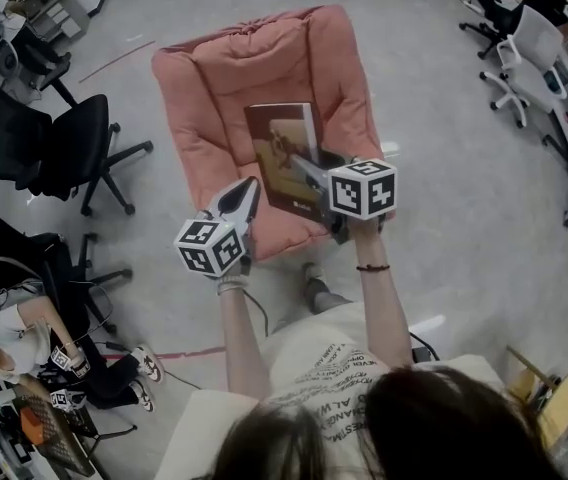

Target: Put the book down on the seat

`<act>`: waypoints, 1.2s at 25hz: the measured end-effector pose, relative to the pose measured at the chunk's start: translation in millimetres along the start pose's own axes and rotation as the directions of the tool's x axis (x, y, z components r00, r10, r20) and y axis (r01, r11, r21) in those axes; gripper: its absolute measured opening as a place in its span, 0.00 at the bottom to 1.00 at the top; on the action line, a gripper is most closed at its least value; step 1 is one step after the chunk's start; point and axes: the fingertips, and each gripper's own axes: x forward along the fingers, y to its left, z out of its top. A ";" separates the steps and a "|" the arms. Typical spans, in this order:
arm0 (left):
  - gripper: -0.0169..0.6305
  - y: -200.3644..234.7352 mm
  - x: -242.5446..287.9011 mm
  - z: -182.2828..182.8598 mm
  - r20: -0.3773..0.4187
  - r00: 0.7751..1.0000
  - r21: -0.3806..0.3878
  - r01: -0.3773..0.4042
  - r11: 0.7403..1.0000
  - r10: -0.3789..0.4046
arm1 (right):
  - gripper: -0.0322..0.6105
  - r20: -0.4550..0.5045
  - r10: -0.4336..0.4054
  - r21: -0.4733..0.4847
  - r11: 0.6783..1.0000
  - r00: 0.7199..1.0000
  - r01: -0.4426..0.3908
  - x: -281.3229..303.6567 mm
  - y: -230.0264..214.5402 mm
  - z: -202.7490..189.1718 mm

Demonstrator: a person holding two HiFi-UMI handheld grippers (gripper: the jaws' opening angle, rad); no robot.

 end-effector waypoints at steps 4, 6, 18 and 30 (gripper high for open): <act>0.02 10.4 12.3 2.7 0.026 0.999 -0.026 -0.039 0.999 0.040 | 0.28 -0.041 0.022 -0.026 0.999 0.999 -0.023 15.4 -12.9 4.3; 0.02 14.0 18.6 1.7 0.032 0.998 -0.037 -0.050 0.998 0.051 | 0.28 -0.047 0.027 -0.024 0.999 0.999 -0.028 21.3 -20.1 6.6; 0.02 61.6 38.6 1.0 -0.007 0.998 -0.111 -0.063 0.992 0.062 | 0.28 -0.105 0.020 0.038 0.999 0.994 -0.016 75.7 -39.3 -4.0; 0.02 100.6 90.5 -22.6 -0.079 0.996 -0.124 -0.038 0.992 0.028 | 0.28 -0.159 0.017 0.042 0.999 0.987 -0.010 131.8 -80.9 -11.1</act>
